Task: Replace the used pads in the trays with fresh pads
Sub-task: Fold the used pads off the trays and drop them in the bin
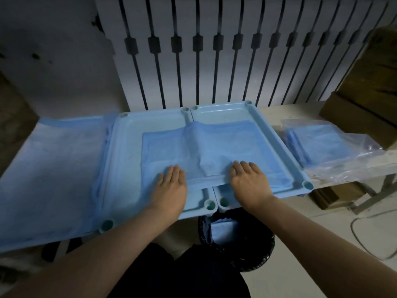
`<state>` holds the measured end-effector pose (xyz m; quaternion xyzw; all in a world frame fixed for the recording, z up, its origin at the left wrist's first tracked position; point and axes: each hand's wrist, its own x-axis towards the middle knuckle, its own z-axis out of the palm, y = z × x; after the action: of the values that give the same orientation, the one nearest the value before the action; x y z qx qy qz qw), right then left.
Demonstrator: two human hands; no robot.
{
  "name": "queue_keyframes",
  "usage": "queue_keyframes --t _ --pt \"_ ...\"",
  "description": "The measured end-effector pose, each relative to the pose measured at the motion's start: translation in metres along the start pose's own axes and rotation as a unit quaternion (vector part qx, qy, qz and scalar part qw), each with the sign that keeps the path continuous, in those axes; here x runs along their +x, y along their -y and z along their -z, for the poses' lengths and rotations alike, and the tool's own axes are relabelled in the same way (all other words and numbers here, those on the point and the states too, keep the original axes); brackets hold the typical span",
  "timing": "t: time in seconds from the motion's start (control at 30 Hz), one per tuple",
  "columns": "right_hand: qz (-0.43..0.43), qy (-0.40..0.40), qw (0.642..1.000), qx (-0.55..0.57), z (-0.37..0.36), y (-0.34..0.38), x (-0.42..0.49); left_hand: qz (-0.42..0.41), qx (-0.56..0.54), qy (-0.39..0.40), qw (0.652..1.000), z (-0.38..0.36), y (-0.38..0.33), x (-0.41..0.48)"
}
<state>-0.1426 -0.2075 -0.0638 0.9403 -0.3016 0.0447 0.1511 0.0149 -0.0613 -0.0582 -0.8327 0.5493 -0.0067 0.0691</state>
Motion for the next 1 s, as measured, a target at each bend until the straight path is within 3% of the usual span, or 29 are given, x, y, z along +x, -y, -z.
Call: queue_keyframes --t 0.17,0.3,0.4,0.47,0.57,0.67,0.83,1.0 --pt "-0.008 0.000 1.000 -0.005 0.002 0.000 -0.003 -0.001 0.007 -0.024 1.000 -0.013 0.050 -0.029" --pt "-0.007 -0.016 1.000 0.021 0.004 -0.003 -0.005 -0.054 -0.162 -0.165 0.971 -0.027 0.075 -0.027" --pt "-0.011 -0.029 0.998 0.062 0.008 -0.015 -0.010 -0.012 -0.348 -0.141 0.927 -0.021 0.084 -0.028" --pt "-0.032 -0.034 0.996 0.078 0.011 -0.026 -0.016 0.009 -0.397 -0.131 0.908 -0.016 0.090 -0.027" --pt "-0.081 0.034 0.990 0.114 0.007 -0.040 -0.022 0.025 -0.442 -0.103 0.891 -0.008 0.099 -0.024" --pt "-0.178 0.058 0.961 0.202 0.002 -0.053 -0.024 0.069 -0.464 -0.120 0.875 -0.001 0.107 -0.018" --pt "-0.229 -0.051 0.924 0.302 0.005 -0.067 -0.015 0.133 -0.511 -0.157 0.835 0.004 0.107 -0.010" --pt "-0.281 0.033 0.881 0.380 -0.004 -0.083 -0.003 0.247 -0.523 -0.192 0.793 -0.010 0.108 0.011"
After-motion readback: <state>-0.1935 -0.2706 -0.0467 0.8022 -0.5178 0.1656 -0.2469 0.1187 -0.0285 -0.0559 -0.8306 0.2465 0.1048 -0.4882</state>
